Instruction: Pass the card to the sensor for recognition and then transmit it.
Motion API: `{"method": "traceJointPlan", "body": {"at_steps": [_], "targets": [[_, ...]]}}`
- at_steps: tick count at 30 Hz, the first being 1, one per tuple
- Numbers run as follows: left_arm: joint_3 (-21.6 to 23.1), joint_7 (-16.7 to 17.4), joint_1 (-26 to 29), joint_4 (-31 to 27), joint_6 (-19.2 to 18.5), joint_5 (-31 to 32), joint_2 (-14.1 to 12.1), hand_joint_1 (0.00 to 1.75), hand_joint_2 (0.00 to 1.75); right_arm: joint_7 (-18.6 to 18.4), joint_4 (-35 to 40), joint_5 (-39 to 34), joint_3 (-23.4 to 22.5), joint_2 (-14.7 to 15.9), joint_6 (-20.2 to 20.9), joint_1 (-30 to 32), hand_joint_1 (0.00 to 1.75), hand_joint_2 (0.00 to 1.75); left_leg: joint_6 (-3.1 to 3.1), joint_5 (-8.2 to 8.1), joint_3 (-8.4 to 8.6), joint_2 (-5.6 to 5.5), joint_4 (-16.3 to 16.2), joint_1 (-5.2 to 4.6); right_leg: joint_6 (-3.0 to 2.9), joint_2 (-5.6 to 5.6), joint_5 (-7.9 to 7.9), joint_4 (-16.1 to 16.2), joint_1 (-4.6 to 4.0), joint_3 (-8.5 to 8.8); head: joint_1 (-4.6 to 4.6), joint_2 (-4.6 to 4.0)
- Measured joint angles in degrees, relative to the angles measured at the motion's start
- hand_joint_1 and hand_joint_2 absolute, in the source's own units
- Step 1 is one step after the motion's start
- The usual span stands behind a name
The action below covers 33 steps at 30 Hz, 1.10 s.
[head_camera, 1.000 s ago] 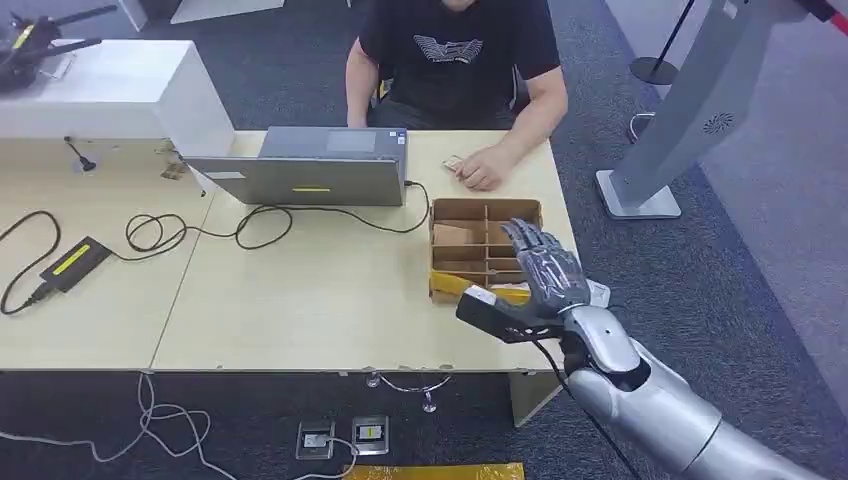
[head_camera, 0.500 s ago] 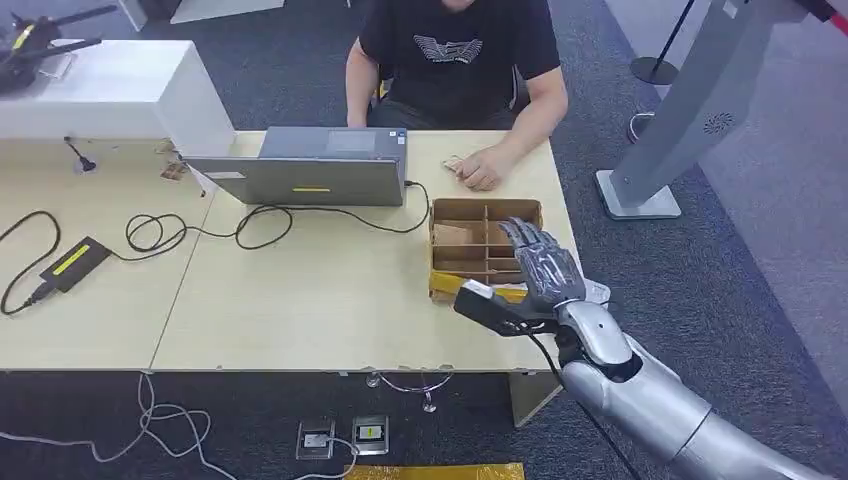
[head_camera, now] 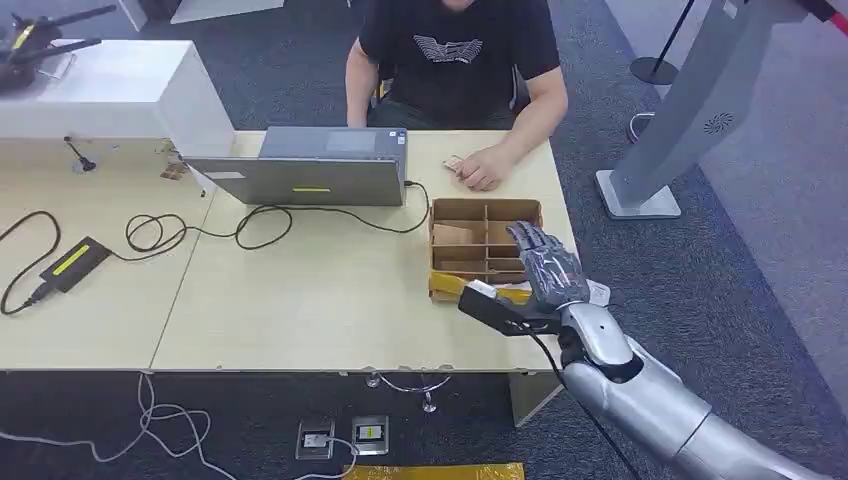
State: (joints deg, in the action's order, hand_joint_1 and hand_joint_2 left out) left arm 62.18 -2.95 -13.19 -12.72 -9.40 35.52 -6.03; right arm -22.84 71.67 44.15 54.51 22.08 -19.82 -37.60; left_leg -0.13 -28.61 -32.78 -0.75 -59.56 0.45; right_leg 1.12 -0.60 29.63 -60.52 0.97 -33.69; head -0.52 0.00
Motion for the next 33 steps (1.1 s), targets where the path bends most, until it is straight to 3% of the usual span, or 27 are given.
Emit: {"method": "traceJointPlan", "body": {"at_steps": [22,33], "targets": [[0.0,-0.09,-0.37,0.0,-0.39,0.63,0.22,0.0,0.0,2.6,-4.11,0.65,0.28,-2.73,-0.18,0.03,0.0,1.75,0.0,0.0,0.0,0.0,0.0,0.0,0.0,0.0,0.0,0.0,0.0,0.0,0.0,0.0],[0.0,-0.09,-0.49,0.0,-0.59,1.36,0.24,0.0,0.0,0.87,-5.4,2.1,0.59,-3.21,-0.74,-0.01,0.0,1.75,0.0,0.0,0.0,0.0,0.0,0.0,0.0,0.0,0.0,0.0,0.0,0.0,0.0,0.02]]}}
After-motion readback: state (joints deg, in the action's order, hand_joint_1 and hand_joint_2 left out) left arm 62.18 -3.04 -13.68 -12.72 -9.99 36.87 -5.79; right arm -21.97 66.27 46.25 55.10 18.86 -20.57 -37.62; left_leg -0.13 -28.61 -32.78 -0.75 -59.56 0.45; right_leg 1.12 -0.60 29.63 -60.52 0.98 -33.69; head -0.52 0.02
